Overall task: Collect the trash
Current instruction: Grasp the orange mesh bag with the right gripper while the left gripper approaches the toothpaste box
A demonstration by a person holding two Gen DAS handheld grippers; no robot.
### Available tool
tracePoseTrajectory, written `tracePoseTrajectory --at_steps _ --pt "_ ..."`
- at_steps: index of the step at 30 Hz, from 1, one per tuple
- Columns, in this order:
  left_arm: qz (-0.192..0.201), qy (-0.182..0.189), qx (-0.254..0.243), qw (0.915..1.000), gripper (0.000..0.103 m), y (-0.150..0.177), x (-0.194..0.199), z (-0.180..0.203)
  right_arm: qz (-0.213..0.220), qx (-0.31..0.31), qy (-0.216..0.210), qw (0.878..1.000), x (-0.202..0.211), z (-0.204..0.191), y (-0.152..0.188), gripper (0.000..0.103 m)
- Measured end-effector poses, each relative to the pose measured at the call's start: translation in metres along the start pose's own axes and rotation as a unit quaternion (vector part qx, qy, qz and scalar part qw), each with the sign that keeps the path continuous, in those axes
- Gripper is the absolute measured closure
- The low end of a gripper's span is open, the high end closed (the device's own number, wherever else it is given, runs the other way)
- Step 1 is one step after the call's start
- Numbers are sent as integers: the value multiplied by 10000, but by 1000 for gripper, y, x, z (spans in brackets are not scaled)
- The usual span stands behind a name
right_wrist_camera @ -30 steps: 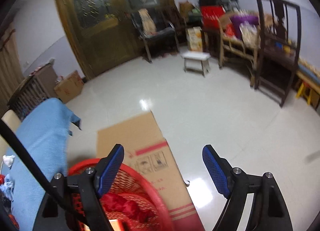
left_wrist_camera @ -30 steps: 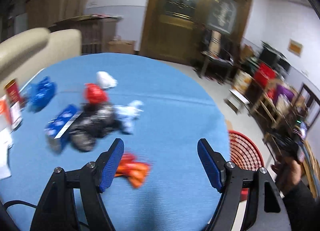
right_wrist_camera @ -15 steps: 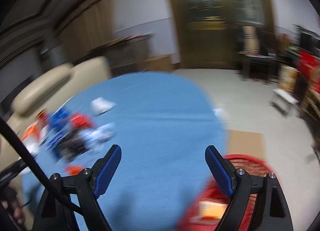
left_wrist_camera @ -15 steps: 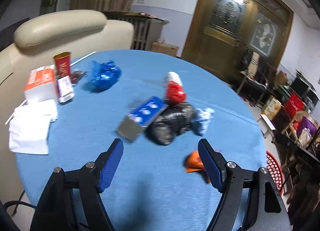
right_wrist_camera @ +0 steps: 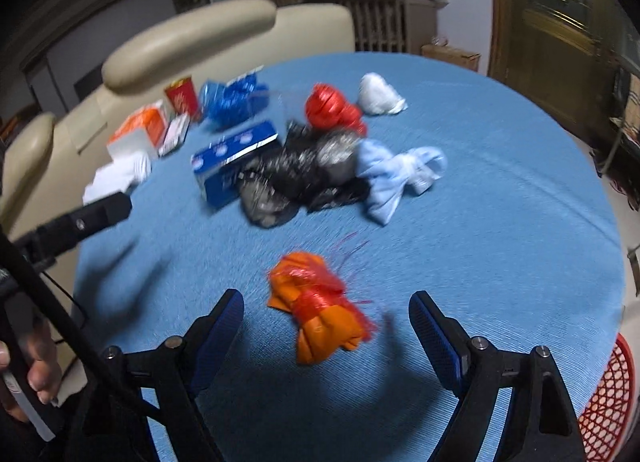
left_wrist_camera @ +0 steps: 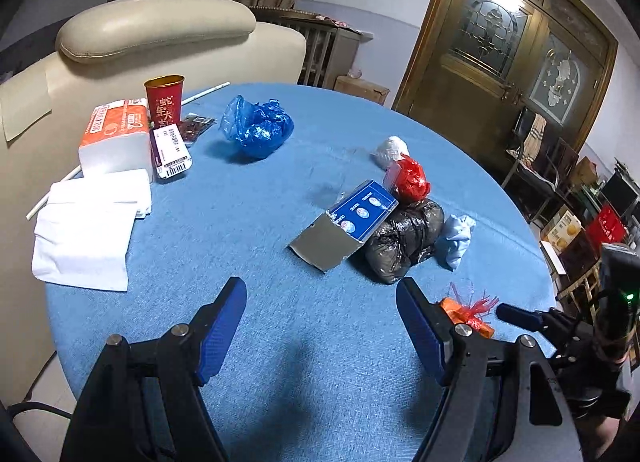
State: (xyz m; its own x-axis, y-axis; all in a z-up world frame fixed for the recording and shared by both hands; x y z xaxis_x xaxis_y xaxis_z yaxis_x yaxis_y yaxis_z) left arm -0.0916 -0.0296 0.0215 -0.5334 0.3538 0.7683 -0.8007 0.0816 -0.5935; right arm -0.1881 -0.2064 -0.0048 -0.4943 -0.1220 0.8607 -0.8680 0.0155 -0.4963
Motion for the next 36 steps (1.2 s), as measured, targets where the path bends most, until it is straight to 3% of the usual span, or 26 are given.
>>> tracePoseTrajectory --at_steps 1,3,4,9,20,36 --pt "-22 0 -20 10000 25 -1 -2 1 -77 61 9 10000 -5 -2 0 23" --pt "-51 -3 -64 10000 25 -3 -5 2 -180 125 91 9997 -10 -3 1 44" --pt "-60 -2 -84 9999 25 -5 -6 3 -244 158 121 9995 -14 -3 1 48" --pt "-215 43 -354 9991 25 -13 -21 8 -351 279 139 9989 -21 -6 0 57" --pt "-489 78 -818 9954 25 -42 -67 12 -313 111 0 9994 -20 -2 1 60" --pt "-624 422 -636 9951 25 -50 -87 5 -307 71 -43 9995 -22 -1 2 60"
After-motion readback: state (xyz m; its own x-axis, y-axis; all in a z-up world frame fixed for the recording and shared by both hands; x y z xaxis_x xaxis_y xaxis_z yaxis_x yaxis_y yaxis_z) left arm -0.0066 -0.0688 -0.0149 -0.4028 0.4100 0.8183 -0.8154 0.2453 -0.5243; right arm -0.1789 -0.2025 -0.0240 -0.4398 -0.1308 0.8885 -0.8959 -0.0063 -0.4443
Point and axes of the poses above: each gripper's, at about its wrist camera, not at the fingertips, and x roughly against the way its jaws point, z to its right, y to its underside, the point moved 7 cm from there along -x, roughly the way its jaws point, and after that the axes turned 8 degrees about -z, right-handed, at the moved point
